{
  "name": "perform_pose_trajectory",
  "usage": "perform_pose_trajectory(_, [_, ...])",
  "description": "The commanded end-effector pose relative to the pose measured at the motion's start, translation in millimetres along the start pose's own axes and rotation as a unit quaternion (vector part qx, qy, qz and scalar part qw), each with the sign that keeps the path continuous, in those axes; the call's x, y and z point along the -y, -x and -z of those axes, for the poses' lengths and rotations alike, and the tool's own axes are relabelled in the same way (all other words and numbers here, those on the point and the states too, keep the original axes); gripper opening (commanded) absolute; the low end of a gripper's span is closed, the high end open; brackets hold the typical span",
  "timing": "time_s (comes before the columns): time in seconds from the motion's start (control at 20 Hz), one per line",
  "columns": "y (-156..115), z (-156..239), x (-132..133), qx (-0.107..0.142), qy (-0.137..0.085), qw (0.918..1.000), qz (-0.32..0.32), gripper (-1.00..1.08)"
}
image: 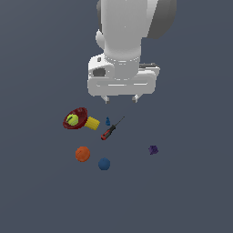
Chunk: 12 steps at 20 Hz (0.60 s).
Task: Pick up a designated object from a clutter of objects.
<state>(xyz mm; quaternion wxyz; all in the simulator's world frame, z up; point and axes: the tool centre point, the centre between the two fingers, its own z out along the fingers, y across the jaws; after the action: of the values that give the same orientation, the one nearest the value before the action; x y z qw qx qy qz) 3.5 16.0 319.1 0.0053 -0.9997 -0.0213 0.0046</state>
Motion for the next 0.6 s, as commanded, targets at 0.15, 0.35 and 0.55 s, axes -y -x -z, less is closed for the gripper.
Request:
perform_pose_trajectory(0.15, [1.6, -2.7, 0.9, 0.004, -0.003, 1.0000, -0.003, 1.00])
perform_pose_trajectory(0.35, [7.5, -12.4, 4.0, 0.020, -0.011, 0.9997, -0.012, 1.00])
perform_pose_trajectory(0.55, [9.1, -15.0, 4.8, 0.024, -0.014, 0.9995, -0.015, 1.00])
